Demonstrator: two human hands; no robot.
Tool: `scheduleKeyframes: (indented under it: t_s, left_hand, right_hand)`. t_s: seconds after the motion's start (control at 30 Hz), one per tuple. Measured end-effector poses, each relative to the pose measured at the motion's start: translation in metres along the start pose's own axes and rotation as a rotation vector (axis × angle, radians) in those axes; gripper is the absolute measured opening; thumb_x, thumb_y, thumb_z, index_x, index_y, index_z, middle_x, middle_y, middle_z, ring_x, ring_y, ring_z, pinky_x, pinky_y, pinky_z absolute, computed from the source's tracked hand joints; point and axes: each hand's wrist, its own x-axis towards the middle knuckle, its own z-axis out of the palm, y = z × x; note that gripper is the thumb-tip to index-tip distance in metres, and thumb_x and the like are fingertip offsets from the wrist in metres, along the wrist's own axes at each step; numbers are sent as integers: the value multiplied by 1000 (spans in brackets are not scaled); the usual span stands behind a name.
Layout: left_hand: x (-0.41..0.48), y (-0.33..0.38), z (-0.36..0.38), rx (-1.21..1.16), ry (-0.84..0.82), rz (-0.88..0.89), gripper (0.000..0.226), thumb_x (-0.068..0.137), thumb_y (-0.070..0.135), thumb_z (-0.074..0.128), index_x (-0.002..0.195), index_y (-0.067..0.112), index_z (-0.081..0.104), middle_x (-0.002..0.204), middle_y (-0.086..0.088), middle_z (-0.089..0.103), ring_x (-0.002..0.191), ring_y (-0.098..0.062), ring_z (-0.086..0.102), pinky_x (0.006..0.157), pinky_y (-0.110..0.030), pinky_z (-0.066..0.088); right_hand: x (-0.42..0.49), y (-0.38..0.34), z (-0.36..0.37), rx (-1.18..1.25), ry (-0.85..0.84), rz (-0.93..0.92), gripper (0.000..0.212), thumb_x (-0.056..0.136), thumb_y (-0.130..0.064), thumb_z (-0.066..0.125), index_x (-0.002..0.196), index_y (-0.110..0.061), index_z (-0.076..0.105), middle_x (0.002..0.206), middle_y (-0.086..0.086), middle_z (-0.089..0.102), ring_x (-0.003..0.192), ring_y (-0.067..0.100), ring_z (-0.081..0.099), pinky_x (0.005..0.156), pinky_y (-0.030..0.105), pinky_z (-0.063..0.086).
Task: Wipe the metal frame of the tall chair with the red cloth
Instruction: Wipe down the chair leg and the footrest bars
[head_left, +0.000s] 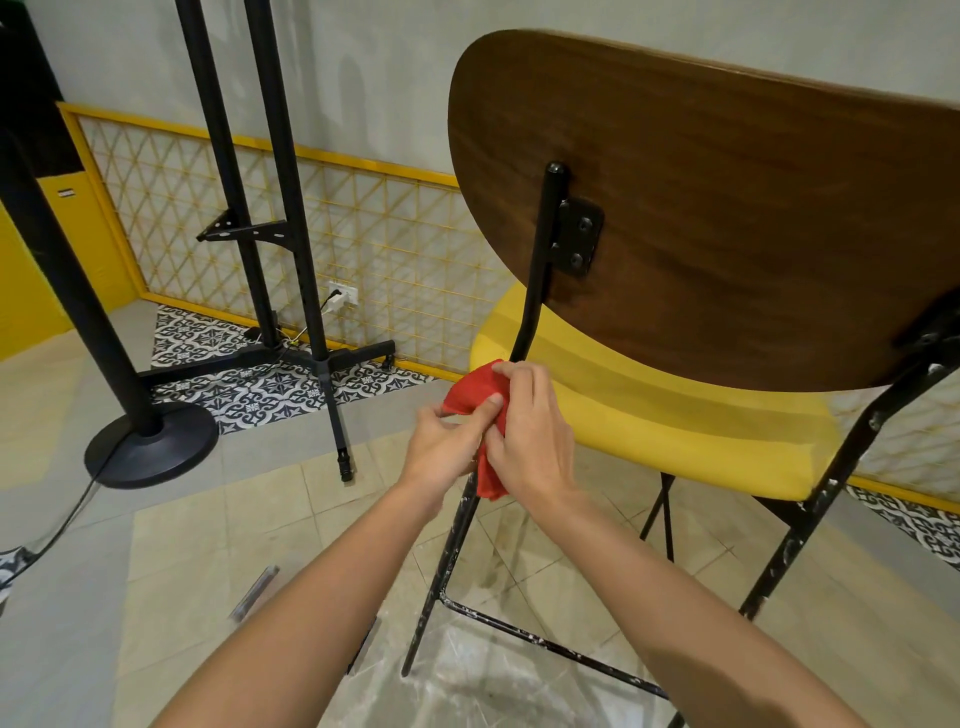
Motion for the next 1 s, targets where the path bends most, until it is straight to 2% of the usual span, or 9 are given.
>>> scheduleKeyframes:
  t_s: [0.07, 0.2, 0.27, 0.33, 0.47, 0.53, 0.63, 0.8, 1.0]
  left_hand:
    - [-1, -9, 5, -40, -5, -26, 77, 56, 68, 73, 109, 13, 59, 92, -8, 73, 84, -19, 70, 80, -43, 57]
    - [-2, -13, 7, -133, 31, -53, 25, 93, 31, 56, 106, 10, 63, 102, -14, 70, 86, -21, 66, 84, -41, 52]
    - [-1, -14, 9, -102, 91, -86, 43, 98, 27, 44, 137, 8, 39, 117, -13, 62, 100, -22, 59, 91, -39, 47]
    - [0, -14, 13, -79, 123, -71, 52, 100, 25, 36, 146, 12, 16, 122, -14, 56, 108, -25, 55, 93, -38, 43]
    - [6, -6, 15, 65, 233, 119, 28, 101, 22, 22, 128, 27, 26, 94, -13, 60, 81, -29, 59, 81, -44, 49]
    - [15, -2, 12, 154, 278, 202, 23, 102, 27, 19, 118, 26, 35, 97, -12, 61, 83, -32, 61, 80, -49, 52]
    - [18, 4, 16, 207, 222, 243, 32, 101, 38, 24, 120, 20, 42, 106, -7, 58, 96, -29, 59, 85, -46, 50]
    - [9, -9, 30, 281, 104, 363, 40, 98, 39, 41, 133, 20, 41, 124, -1, 53, 109, -16, 53, 83, -24, 41]
    - [10, -32, 17, 413, 68, 300, 42, 96, 30, 49, 135, 23, 36, 129, -6, 54, 107, -24, 57, 85, -34, 48]
  right_hand:
    - [-4, 0, 4, 56, -13, 2, 49, 80, -2, 57, 126, -13, 44, 124, 2, 44, 110, 20, 51, 66, 28, 46]
    - [-13, 7, 5, 171, -131, 16, 55, 80, -8, 66, 129, -13, 42, 127, 1, 39, 101, 15, 53, 70, 21, 43]
    - [-16, 12, 3, 212, -190, -3, 56, 80, -12, 68, 129, -13, 41, 126, -1, 38, 92, 10, 51, 69, 26, 51]
    - [-14, 13, -1, 243, -207, -30, 55, 80, -15, 69, 128, -14, 42, 124, -3, 38, 90, 9, 51, 70, 32, 54]
    - [-2, 21, -13, 166, -10, 12, 44, 80, -28, 69, 118, -16, 50, 111, -6, 46, 92, 9, 52, 66, 34, 54]
    - [4, 31, -21, 124, 71, 57, 38, 81, -27, 66, 114, -14, 52, 108, -4, 48, 96, 10, 51, 67, 35, 54]
    - [10, 44, -28, 56, 73, 104, 37, 85, -25, 63, 117, -10, 50, 112, 1, 50, 106, 15, 50, 77, 32, 50]
    - [8, 47, -19, -122, -123, 43, 47, 87, -32, 59, 127, -12, 46, 125, 3, 51, 117, 20, 46, 94, 33, 38]
    - [-4, 50, -10, -278, -203, -14, 47, 85, -34, 59, 127, -15, 50, 124, 2, 52, 116, 21, 45, 95, 33, 32]
